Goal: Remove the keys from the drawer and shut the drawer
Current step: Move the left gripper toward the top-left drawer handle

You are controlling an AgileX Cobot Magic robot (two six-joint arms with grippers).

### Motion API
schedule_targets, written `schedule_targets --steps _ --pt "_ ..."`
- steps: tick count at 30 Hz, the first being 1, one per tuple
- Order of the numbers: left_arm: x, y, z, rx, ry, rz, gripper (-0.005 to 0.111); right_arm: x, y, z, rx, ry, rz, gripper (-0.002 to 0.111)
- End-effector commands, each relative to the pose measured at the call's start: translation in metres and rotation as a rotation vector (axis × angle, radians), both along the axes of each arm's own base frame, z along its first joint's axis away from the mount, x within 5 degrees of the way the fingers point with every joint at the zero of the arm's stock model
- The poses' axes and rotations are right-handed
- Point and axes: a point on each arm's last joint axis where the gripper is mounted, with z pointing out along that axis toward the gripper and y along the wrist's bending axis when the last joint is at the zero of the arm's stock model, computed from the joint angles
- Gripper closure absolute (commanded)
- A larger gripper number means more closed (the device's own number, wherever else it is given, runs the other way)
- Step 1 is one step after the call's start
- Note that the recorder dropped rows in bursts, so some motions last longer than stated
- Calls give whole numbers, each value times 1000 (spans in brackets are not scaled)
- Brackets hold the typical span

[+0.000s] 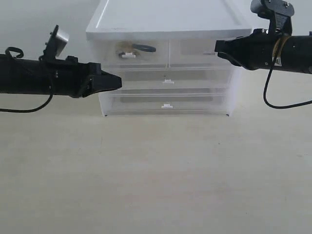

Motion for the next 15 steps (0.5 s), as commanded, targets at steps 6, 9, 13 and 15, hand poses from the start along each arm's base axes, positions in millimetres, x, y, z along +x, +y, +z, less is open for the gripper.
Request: schedule_targets --steps 6,9,13,15 --pt "22 -2 25 -74 -22 46 58 5 -4 6 28 -20 -38 108" --pt "29 1 27 -44 -24 99 59 5 -4 6 31 -20 -40 108" --pt "34 -1 28 -53 -21 105 59 5 -4 6 28 -26 -39 108" --pt "40 -3 25 -83 1 96 59 5 -4 6 28 -26 -39 108"
